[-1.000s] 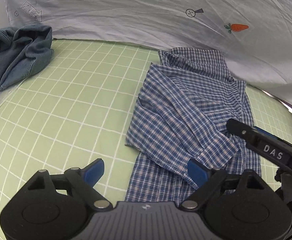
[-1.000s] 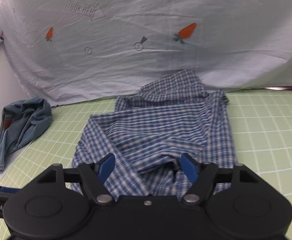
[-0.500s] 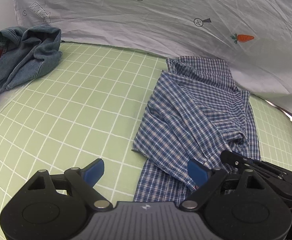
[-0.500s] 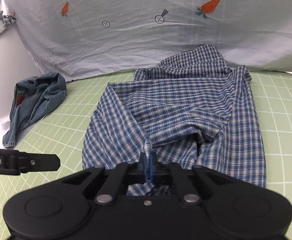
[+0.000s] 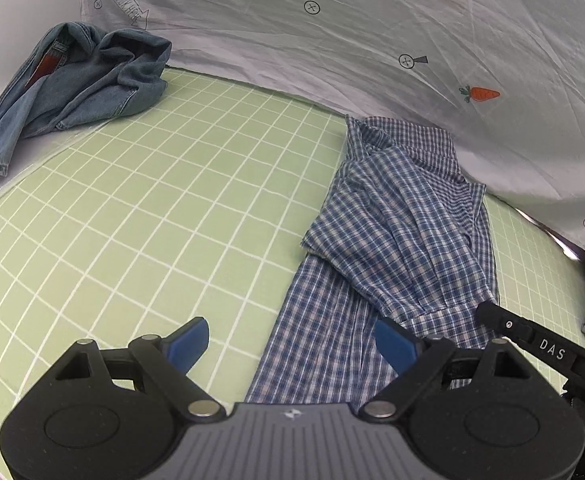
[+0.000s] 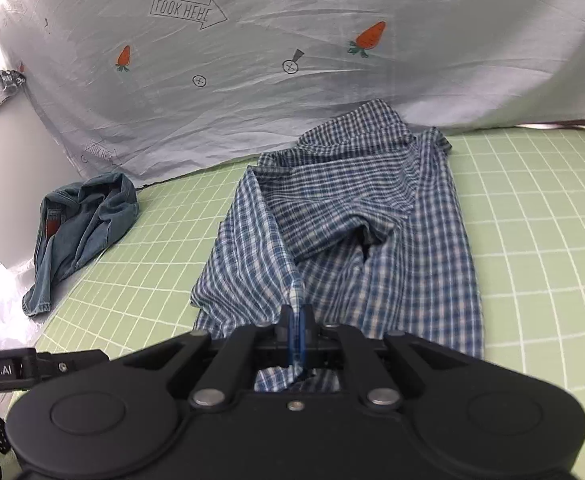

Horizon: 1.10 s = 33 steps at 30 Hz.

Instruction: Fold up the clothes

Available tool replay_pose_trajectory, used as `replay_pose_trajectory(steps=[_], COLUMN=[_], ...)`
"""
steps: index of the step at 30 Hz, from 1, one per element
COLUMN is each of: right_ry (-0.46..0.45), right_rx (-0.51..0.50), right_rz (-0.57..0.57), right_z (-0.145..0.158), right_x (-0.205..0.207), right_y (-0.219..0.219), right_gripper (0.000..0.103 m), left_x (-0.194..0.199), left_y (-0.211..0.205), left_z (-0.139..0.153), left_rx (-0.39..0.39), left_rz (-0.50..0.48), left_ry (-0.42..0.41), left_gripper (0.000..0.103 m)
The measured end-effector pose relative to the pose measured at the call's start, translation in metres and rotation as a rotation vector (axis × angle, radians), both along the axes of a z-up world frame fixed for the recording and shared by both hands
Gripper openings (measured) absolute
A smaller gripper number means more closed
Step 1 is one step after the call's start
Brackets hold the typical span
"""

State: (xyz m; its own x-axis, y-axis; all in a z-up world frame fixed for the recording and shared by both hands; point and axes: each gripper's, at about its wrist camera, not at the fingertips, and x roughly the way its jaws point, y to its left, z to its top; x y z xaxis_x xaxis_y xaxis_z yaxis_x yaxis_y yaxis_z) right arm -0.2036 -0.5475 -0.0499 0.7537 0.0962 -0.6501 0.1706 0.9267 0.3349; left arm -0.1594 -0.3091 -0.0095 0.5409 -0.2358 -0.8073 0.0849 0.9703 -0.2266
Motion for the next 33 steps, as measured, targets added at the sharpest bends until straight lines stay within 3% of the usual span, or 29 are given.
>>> replay_pose_trajectory(steps=[10, 22, 25, 28, 30, 31, 33], right_ry=[0.055, 0.096, 0.067, 0.056, 0.058, 0.056, 0.052], right_rx=[0.054, 0.060, 0.168, 0.243, 0.268, 0.282, 0.310], right_rz=[-0.129, -0.137, -0.164, -0.206, -0.221, -0.224, -0.231], right_z=[-0.015, -0.024, -0.025, -0.030, -0.034, -0.035, -0.038], right_x=[-0.067, -0.117, -0.128, -0.130, -0.129, -0.127, -0.125], right_y=[-0.007, 0.012, 0.003, -0.004, -0.005, -0.005, -0.004], right_gripper=[0.003, 0.003, 0.003, 0.017, 0.036, 0.038, 0.052], left_x=[-0.033, -0.055, -0.058, -0.060, -0.062, -0.065, -0.068], left_y=[0.003, 0.006, 0.006, 0.004, 0.002, 0.001, 0.001], left_z=[-0.022, -0.047, -0.049, -0.049, -0.049, -0.049, -0.048], left_rx=[0.048, 0.072, 0.074, 0.076, 0.083, 0.086, 0.090], left_rz=[-0.042, -0.084, -0.090, -0.099, -0.110, -0.113, -0.119], left_ry=[0.069, 0.147, 0.152, 0.152, 0.147, 0.145, 0.143], left_gripper=[0.091, 0.091, 0.091, 0.091, 0.091, 0.091, 0.091])
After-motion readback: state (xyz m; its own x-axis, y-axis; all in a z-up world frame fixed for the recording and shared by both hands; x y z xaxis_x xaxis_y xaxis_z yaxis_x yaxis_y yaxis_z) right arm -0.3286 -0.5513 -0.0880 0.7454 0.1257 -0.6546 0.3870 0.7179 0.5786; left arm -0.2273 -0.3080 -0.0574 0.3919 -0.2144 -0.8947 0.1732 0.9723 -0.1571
